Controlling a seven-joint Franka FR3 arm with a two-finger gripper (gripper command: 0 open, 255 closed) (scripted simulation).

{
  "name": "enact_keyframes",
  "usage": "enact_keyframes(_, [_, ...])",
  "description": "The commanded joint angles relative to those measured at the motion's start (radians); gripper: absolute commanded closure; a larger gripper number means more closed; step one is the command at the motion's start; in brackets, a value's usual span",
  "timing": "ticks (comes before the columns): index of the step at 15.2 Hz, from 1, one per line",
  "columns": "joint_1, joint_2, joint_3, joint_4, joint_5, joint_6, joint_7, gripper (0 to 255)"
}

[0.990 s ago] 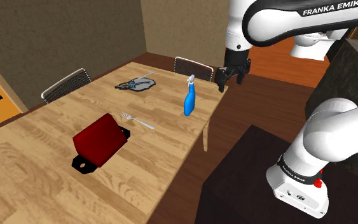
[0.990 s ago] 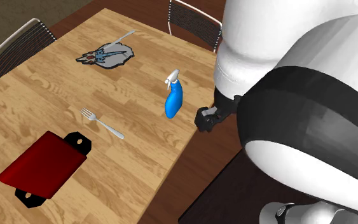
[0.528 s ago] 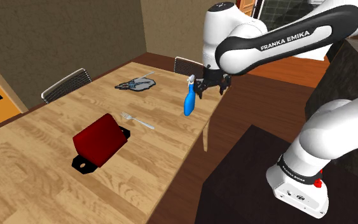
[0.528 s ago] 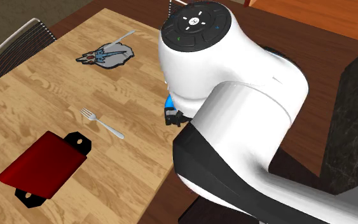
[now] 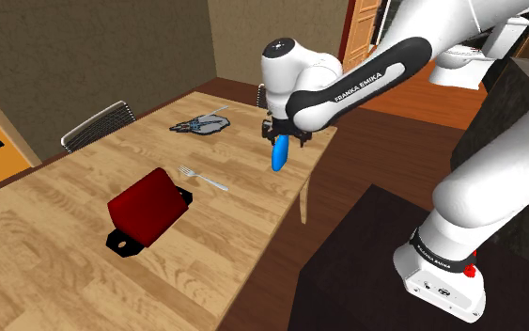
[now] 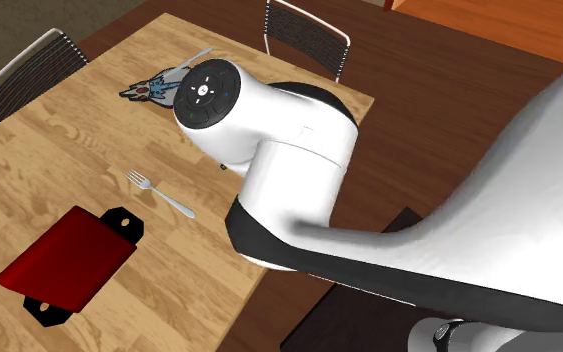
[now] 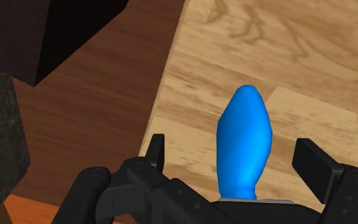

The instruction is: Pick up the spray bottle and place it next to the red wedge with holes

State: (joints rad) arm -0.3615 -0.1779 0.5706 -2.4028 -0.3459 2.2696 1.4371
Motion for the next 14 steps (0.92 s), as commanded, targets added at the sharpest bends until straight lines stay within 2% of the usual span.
enact_keyframes(1, [-0.046, 0.110, 0.039, 0.068, -0.126, -0.001, 0.194, 0])
enact_keyframes(3, [-0.060, 0.212, 0.048, 0.141, -0.242, -0.030, 0.359, 0])
enact_keyframes(5, [-0.052, 0.308, 0.034, 0.218, -0.340, -0.070, 0.505, 0])
enact_keyframes(14, [-0.051, 0.388, -0.009, 0.213, -0.434, -0.013, 0.566, 0])
